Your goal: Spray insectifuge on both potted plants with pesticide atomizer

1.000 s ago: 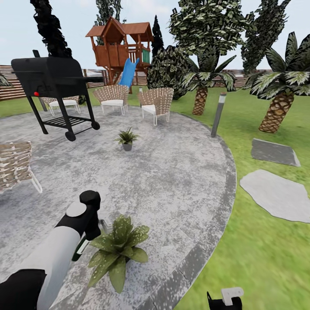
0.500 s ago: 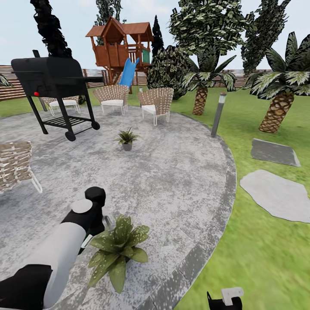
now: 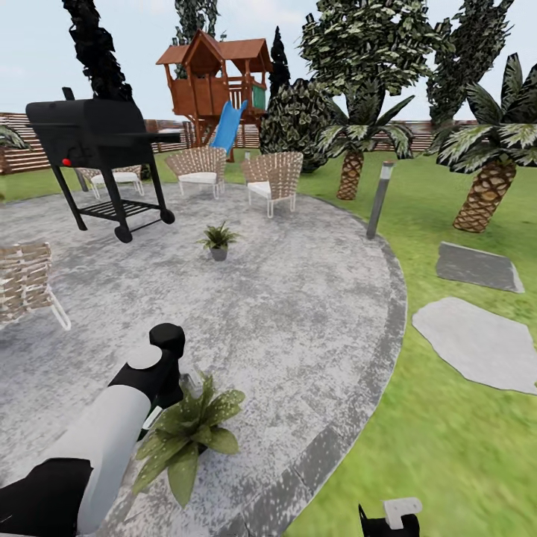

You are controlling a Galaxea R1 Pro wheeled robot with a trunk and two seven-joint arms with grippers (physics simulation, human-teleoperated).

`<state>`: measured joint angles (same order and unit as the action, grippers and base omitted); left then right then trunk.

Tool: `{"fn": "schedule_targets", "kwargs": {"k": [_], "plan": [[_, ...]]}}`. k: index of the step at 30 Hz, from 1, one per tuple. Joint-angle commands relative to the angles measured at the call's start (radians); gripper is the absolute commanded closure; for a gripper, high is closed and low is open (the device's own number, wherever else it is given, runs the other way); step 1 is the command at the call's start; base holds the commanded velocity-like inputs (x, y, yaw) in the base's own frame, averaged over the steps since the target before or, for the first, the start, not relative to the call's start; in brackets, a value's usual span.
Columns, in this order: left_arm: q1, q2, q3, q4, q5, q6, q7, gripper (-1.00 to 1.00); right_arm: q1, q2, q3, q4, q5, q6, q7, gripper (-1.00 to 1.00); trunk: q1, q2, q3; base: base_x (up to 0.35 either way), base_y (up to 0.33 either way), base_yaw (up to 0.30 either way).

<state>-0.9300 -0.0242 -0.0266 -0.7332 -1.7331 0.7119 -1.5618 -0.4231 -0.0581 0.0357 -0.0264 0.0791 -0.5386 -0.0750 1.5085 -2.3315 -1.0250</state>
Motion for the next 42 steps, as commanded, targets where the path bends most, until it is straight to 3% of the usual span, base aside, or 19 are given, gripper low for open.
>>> {"fn": "schedule_targets", "kwargs": {"k": [1, 10, 16, 28, 35, 38, 42], "plan": [[0.0, 0.0, -0.001, 0.0, -0.008, 0.011, -0.009, 1.0, 0.0, 0.0, 0.003, 0.0, 0.008, -0.001, -0.008, -1.0, -0.001, 0.0, -0.001, -0.223, -0.2, 0.266], [0.0, 0.0, -0.001, 0.0, -0.009, 0.011, -0.009, 1.0, 0.0, 0.0, 0.004, 0.0, 0.008, -0.001, -0.008, -1.0, -0.001, 0.0, -0.001, -0.128, -0.04, 0.276], [0.006, 0.0, -0.001, 0.0, -0.01, 0.011, -0.009, 1.0, 0.0, 0.0, 0.004, 0.0, 0.008, -0.001, -0.008, -1.0, -0.001, 0.0, -0.001, -0.001, 0.0, 0.052], [0.023, 0.021, 0.01, 0.008, -0.008, 0.009, -0.009, 1.0, 0.0, 0.001, 0.004, 0.0, 0.008, -0.001, -0.008, -1.0, -0.001, 0.0, -0.001, 0.0, 0.0, 0.241], [0.077, -0.004, 0.013, 0.018, 0.009, 0.035, -0.009, 1.0, 0.0, 0.0, 0.003, 0.0, 0.008, -0.003, -0.008, -1.0, -0.001, 0.0, -0.001, 0.0, 0.0, 0.039], [0.105, -0.002, 0.016, 0.018, 0.033, 0.046, -0.009, 1.0, 0.0, -0.001, 0.003, 0.0, 0.008, -0.003, -0.008, -1.0, -0.001, 0.0, -0.001, 0.0, 0.0, 0.0], [0.135, -0.004, 0.071, 0.018, 0.069, 0.047, 0.043, 1.0, 0.0, -0.002, 0.003, 0.0, 0.009, -0.003, -0.007, -1.0, -0.001, 0.0, -0.001, 0.0, 0.0, 0.0]]}}
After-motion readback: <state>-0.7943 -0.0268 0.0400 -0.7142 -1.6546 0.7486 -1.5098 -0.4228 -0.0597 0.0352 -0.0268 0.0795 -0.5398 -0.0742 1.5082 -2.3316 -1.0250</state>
